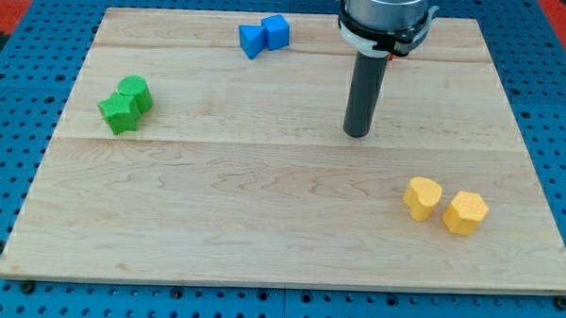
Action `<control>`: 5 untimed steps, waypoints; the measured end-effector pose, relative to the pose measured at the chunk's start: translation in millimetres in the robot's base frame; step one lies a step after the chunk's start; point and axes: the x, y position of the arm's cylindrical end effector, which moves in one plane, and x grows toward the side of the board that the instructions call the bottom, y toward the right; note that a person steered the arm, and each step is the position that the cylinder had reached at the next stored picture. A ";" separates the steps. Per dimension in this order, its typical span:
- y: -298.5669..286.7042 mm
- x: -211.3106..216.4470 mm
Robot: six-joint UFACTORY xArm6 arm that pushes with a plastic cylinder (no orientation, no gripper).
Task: Separate the both blue blocks from each other
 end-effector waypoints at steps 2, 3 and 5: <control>-9.0 -13.9; -9.0 -28.8; -32.6 -62.3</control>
